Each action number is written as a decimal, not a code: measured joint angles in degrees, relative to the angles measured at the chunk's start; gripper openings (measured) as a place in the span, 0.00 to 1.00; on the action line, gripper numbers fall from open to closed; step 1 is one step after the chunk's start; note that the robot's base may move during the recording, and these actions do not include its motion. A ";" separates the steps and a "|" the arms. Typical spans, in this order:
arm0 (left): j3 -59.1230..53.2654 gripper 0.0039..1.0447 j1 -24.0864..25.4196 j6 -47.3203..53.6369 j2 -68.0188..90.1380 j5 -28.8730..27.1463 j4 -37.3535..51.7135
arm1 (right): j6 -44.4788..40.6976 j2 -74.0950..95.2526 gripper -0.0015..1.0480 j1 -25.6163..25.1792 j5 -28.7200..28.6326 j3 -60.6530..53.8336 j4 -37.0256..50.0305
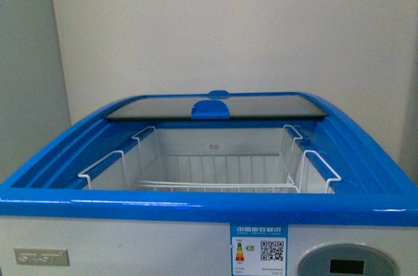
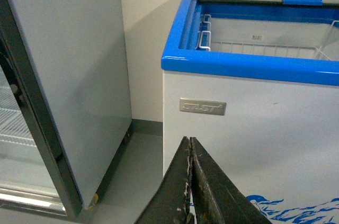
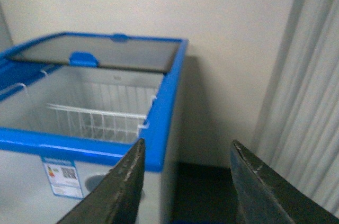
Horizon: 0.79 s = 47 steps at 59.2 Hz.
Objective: Put drink in fridge
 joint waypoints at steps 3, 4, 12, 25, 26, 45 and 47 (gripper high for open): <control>0.00 0.02 0.00 0.00 0.00 0.07 -0.02 | 0.26 -1.18 0.32 4.48 5.75 -3.98 0.72; 0.00 0.02 0.00 0.00 0.00 0.07 -0.04 | 0.39 -1.57 0.28 5.95 7.23 -5.07 1.03; 0.00 0.02 0.00 0.00 -0.02 0.07 -0.04 | 0.46 -5.14 0.05 9.27 8.55 -10.19 3.32; 0.00 0.02 0.00 0.02 -0.02 0.07 -0.04 | 0.61 -9.16 0.03 9.49 8.85 -16.94 5.84; 0.00 0.02 0.00 0.00 0.00 0.09 -0.04 | 0.61 -9.29 0.03 9.49 8.85 -17.14 5.92; 0.00 0.02 0.00 0.02 -0.02 0.07 -0.04 | 0.63 -12.59 0.03 9.49 8.81 -21.75 7.39; 0.00 0.02 0.00 0.02 0.00 0.07 -0.04 | 0.63 -12.85 0.03 9.49 8.83 -22.05 7.43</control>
